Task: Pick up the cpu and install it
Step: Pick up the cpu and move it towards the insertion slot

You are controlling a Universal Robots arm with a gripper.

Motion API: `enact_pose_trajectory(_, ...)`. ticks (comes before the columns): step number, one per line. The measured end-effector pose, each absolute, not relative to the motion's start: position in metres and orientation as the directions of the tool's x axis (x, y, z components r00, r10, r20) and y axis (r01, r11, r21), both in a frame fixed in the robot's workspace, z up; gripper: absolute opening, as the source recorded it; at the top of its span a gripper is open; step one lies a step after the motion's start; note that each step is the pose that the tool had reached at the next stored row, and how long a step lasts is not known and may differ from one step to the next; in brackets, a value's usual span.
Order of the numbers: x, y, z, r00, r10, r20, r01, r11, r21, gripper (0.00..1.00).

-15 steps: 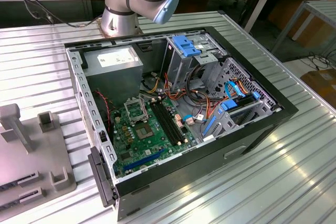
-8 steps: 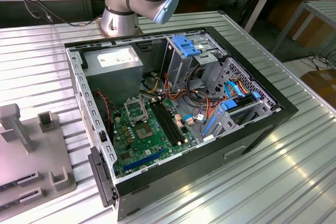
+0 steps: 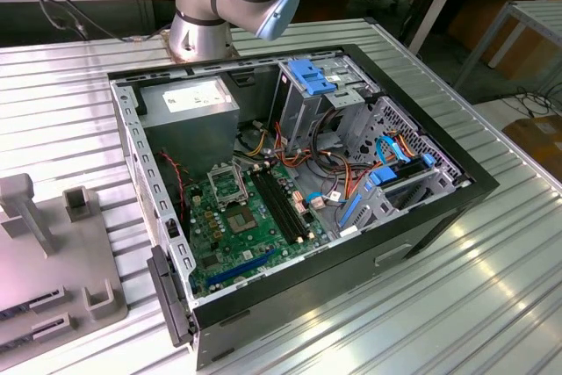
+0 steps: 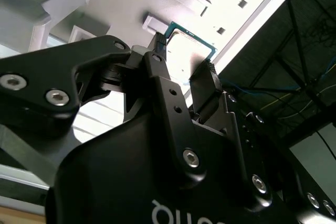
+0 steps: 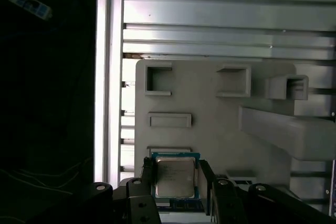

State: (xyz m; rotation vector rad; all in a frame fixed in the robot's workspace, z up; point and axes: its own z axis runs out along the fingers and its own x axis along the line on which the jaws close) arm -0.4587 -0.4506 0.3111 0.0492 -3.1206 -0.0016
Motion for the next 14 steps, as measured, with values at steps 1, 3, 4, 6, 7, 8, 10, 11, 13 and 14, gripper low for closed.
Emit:
enact_pose_trajectory(1, -0.459, -0.451, 0.312, -0.999, -0.031, 0.021, -0.031, 1.0, 0.001, 0.44)
enact_pose_trajectory(3, -0.458, -0.451, 0.314, -0.999, -0.031, 0.022, -0.031, 1.0, 0.001, 0.44)
enact_pose_trajectory(4, -0.458, -0.451, 0.315, -0.999, -0.032, 0.023, -0.031, 1.0, 0.001, 0.44)
enact_pose_trajectory(6, -0.458, -0.451, 0.316, -0.999, -0.031, 0.024, -0.031, 1.0, 0.001, 0.44)
enact_pose_trajectory(7, -0.458, -0.451, 0.318, -0.999, -0.031, 0.025, -0.031, 1.0, 0.001, 0.44)
enact_pose_trajectory(8, -0.458, -0.451, 0.319, -0.999, -0.032, 0.026, -0.032, 1.0, 0.001, 0.44)
enact_pose_trajectory(10, -0.458, -0.451, 0.321, -0.999, -0.031, 0.026, -0.031, 1.0, 0.001, 0.44)
enact_pose_trajectory(11, -0.458, -0.451, 0.322, -0.999, -0.032, 0.027, -0.031, 1.0, 0.001, 0.44)
enact_pose_trajectory(13, -0.457, -0.451, 0.323, -0.999, -0.032, 0.028, -0.031, 1.0, 0.002, 0.44)
enact_pose_trajectory(14, -0.457, -0.451, 0.323, -0.999, -0.031, 0.028, -0.031, 1.0, 0.002, 0.44)
